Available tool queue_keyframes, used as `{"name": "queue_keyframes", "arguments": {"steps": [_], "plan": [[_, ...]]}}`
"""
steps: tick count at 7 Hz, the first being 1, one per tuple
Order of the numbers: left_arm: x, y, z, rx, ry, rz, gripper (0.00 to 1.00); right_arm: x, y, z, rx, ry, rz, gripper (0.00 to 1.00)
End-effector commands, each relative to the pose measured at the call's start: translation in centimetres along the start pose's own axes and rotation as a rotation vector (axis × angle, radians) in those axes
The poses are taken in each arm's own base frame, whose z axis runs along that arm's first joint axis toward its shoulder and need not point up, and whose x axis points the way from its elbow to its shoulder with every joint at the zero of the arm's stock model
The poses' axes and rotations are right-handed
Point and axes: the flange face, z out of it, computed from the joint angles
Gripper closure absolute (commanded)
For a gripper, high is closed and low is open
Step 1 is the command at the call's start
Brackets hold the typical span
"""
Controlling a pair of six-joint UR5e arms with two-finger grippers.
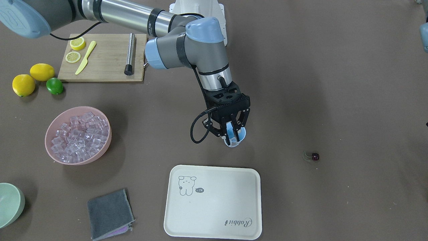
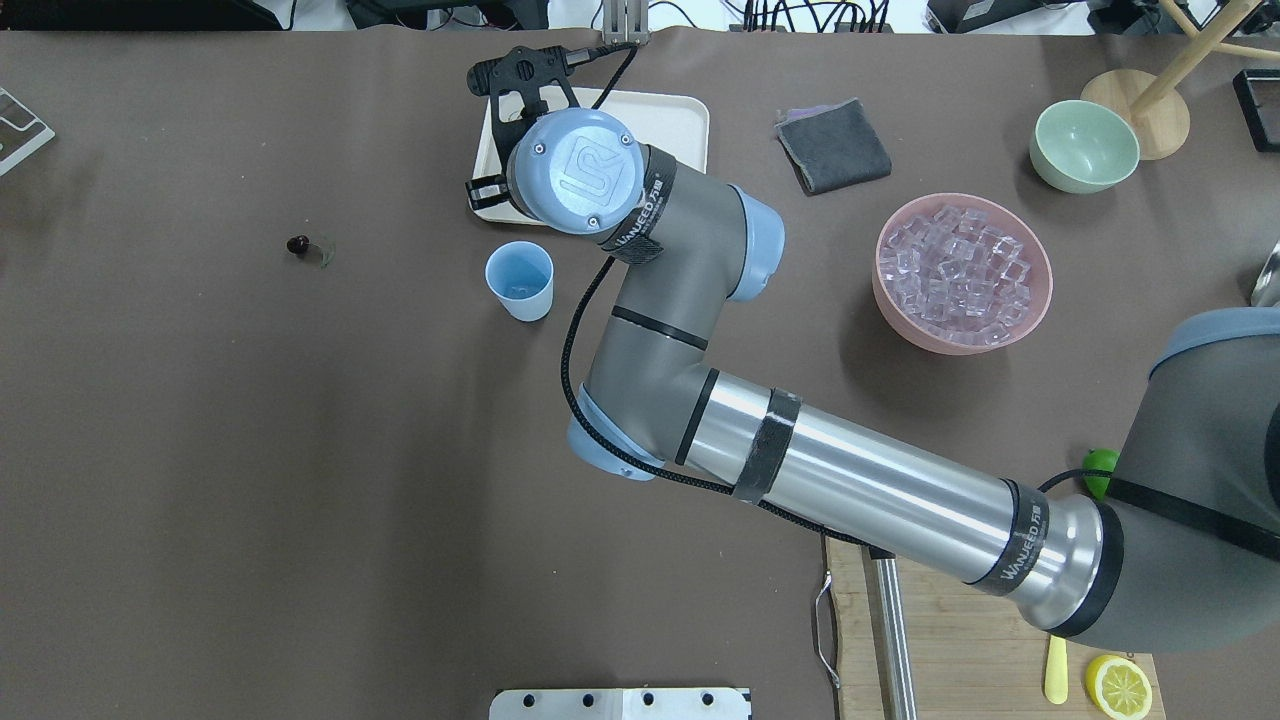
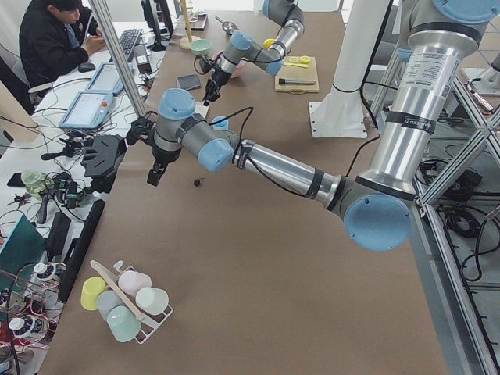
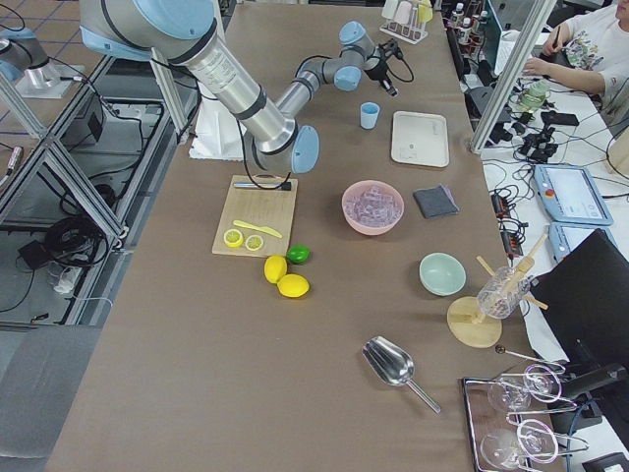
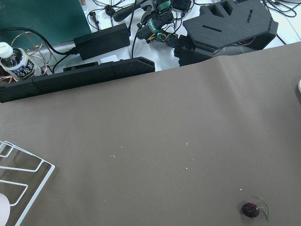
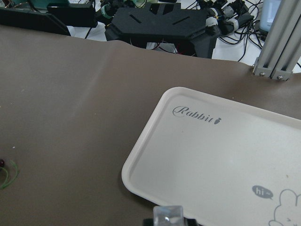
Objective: Put ice and cherries in cup
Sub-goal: 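Carry the third ice cube with the right gripper over the cup, then open the right gripper to drop the ice cube into the cup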
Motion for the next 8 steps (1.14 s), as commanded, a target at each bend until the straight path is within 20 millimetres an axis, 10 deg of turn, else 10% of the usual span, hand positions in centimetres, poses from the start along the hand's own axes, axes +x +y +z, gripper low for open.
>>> {"name": "queue_keyframes", "arguments": {"steps": [1,4,5,8], "plan": [[-0.1,-0.8,0.5,-0.005,-0.002,-0.007,0.02,-2.0,3.0,0.7,-0.035,-0.017,-0.021,1.0],[-1.0,-0.6,1.3,-0.021,-0.008,-0.014,0.02,-2.2,4.2,1.2,-0.056,-0.021,-0.065,0.97],[-1.6,-0.3,1.9,-0.032,-0.012,-0.022,0.02,-1.8,4.3,1.4,-0.055,-0.016,-0.095,0.01],[-1.1,-0.8,1.9,-0.04,-0.003,-0.038,0.02,-0.9,1.2,-1.0,-0.018,-0.044,-0.072,0.0]]}}
